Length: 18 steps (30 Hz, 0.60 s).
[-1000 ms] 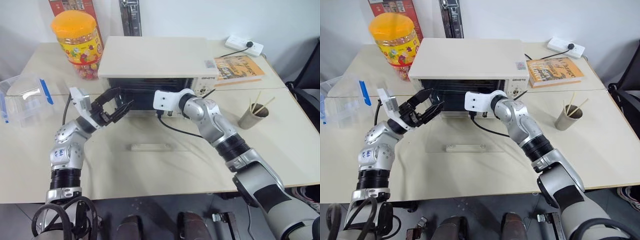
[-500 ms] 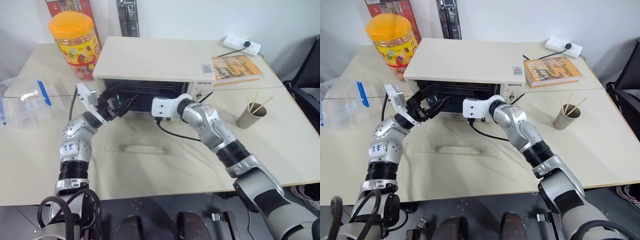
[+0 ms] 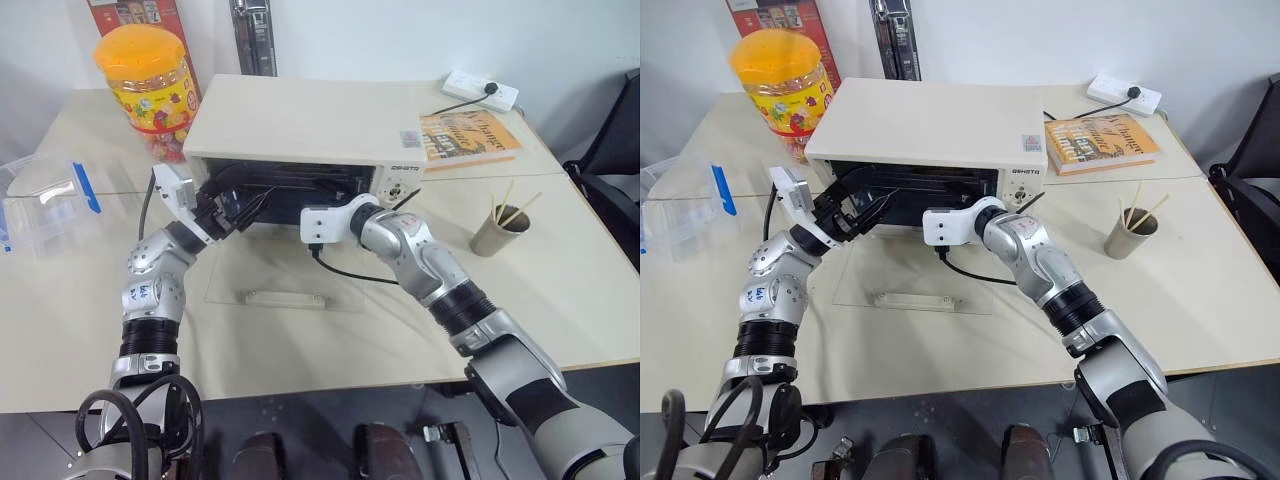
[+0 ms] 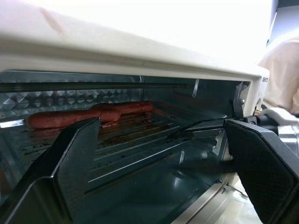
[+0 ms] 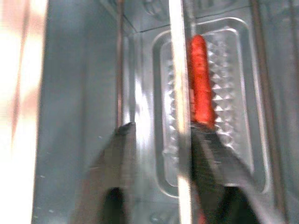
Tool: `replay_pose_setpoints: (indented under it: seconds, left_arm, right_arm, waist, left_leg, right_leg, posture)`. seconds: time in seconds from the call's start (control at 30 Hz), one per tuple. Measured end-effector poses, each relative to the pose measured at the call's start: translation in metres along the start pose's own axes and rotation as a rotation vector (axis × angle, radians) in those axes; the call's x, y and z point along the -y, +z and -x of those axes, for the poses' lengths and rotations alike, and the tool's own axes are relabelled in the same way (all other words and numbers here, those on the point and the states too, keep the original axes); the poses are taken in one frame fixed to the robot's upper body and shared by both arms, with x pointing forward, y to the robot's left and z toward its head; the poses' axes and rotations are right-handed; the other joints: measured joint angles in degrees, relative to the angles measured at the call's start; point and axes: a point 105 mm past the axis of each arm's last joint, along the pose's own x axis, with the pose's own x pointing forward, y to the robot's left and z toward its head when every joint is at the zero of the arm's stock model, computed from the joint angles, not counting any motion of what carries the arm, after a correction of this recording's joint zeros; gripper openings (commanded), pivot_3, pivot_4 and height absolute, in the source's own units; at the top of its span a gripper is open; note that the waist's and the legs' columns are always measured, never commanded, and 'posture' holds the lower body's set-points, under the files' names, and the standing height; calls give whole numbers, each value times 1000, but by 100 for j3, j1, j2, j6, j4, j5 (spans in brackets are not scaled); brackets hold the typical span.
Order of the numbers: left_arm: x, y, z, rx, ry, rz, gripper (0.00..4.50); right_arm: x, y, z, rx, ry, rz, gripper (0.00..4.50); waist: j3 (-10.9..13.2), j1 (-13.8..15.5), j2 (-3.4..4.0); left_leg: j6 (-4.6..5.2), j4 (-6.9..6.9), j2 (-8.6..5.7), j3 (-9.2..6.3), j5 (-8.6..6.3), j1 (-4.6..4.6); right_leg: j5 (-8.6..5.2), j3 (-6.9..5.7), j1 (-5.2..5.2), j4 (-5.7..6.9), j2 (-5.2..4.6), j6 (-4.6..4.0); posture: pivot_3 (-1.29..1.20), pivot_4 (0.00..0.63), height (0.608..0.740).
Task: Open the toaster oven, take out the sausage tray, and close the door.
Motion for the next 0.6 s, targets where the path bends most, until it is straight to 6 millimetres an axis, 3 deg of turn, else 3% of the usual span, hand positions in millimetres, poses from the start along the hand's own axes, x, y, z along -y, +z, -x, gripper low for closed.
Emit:
replay_pose_setpoints:
  seconds: [0.33, 0.43, 0.57, 0.6]
  left_arm:
    - [-2, 2, 2, -5, 3, 1, 4500]
    - [-4, 2, 3, -16, 7, 11, 4500]
    - [-5, 2, 4, -29, 8, 19, 4500]
    - [-5, 2, 4, -30, 7, 21, 4500]
  right_arm:
    - [0, 11, -7, 0, 2, 3, 1832]
    - [0, 15, -9, 2, -7, 7, 1256]
    - [5, 21, -9, 13, -28, 18, 59]
    - [4, 21, -8, 13, -26, 16, 25]
  waist:
    - [0, -66, 0]
    - [0, -111, 0]
    - [0, -129, 0]
    - [0, -130, 0]
  left_leg:
    - [-1, -3, 0, -1, 0, 0]
    - [-1, -6, 0, -1, 1, 2]
    - [-3, -9, 0, -2, 2, 7]
    - [-4, -9, 0, -1, 2, 7]
  right_leg:
    - [0, 0, 0, 1, 0, 0]
    - [0, 0, 0, 2, 0, 0]
    - [0, 0, 0, 5, 0, 0]
    - [0, 0, 0, 5, 0, 0]
  posture:
    - [0, 150, 740]
    - [0, 150, 740]
    - [0, 150, 740]
    - [0, 150, 740]
